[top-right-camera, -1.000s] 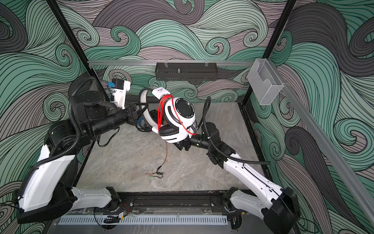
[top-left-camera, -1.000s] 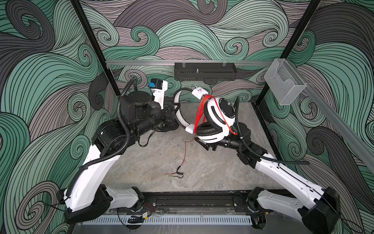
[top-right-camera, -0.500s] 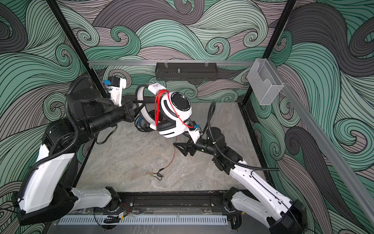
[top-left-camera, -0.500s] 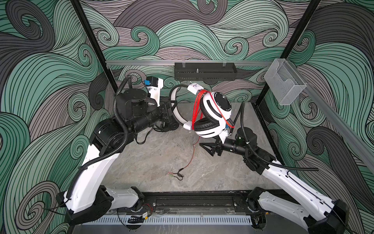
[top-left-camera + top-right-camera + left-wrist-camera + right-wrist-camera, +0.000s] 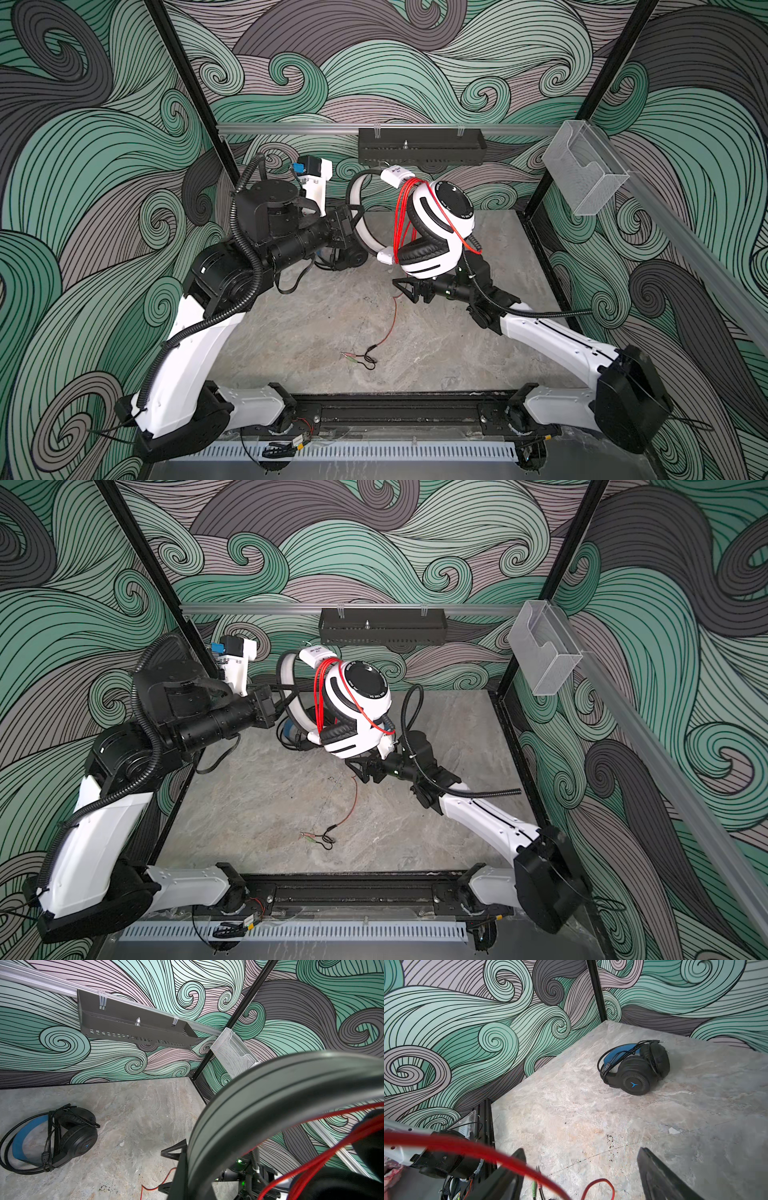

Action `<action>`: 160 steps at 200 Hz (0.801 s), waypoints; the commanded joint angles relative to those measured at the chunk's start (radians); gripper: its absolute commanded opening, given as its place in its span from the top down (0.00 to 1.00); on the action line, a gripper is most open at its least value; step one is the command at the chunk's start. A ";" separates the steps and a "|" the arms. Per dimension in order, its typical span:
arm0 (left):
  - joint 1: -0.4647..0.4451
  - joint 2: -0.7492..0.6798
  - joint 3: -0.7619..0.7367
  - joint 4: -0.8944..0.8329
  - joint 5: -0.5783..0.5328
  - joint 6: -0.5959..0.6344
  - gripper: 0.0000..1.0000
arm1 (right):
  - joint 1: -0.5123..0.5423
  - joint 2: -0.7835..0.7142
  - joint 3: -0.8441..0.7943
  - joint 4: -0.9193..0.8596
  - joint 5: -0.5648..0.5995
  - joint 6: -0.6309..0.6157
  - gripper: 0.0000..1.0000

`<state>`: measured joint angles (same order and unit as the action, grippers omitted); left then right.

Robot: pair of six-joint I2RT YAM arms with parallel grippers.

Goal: Wrap the headphones

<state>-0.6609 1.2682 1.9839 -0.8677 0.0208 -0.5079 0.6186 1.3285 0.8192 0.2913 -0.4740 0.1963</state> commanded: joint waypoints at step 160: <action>0.188 -0.030 -0.048 0.165 0.146 -0.224 1.00 | 0.008 0.128 -0.009 0.135 -0.119 0.030 1.00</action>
<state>-0.4911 1.2694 1.9167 -0.8211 0.1177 -0.6670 0.6228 1.4853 0.8295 0.4183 -0.5838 0.2516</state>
